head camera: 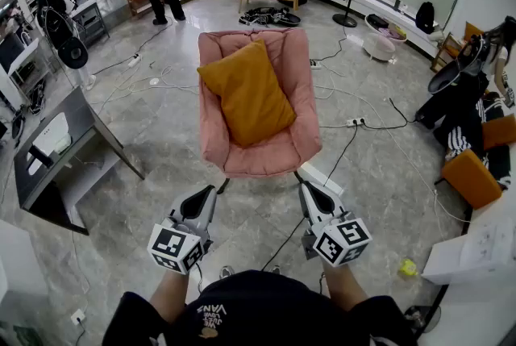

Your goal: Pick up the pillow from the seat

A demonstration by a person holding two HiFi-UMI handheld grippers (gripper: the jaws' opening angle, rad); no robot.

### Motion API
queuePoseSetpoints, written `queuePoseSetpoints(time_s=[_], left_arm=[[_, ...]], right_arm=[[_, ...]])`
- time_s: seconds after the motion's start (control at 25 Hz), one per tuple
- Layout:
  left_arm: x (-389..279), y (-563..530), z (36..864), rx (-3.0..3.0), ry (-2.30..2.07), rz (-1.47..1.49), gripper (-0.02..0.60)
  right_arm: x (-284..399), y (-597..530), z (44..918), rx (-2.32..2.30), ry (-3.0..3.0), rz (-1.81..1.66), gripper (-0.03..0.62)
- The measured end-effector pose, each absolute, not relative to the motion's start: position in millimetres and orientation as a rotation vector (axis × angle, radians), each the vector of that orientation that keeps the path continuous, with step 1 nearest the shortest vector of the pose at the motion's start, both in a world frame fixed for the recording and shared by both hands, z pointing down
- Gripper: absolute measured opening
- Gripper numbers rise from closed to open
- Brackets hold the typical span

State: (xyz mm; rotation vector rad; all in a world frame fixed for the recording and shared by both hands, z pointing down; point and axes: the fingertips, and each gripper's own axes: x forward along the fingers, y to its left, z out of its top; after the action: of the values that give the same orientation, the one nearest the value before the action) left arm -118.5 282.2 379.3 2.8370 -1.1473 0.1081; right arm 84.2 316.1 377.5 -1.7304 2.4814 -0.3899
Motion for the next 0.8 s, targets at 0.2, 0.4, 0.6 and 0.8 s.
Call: queuePoseSetpoints(time_s=[0.2, 0.4, 0.6, 0.8], left_arm=[[-106.3, 289.2, 375.5, 2.847, -1.161, 0.085, 0.018], [-90.1, 295.8, 373.1, 2.832, -1.194, 0.021, 0.028], [-75.7, 306.2, 385.1, 2.787, -1.223, 0.021, 0.262], [-68.8, 304.6, 392.1, 2.763, -1.227, 0.053, 0.272]], right_arm=[[95.7, 322.3, 376.2, -1.711, 2.487, -0.392, 0.004], [112.2, 324.6, 373.4, -1.682, 2.489, -0.333, 0.006], [127.0, 324.6, 376.1, -1.637, 2.528, -0.314, 0.223], [136.8, 317.8, 381.1, -1.634, 2.522, -0.344, 0.278]])
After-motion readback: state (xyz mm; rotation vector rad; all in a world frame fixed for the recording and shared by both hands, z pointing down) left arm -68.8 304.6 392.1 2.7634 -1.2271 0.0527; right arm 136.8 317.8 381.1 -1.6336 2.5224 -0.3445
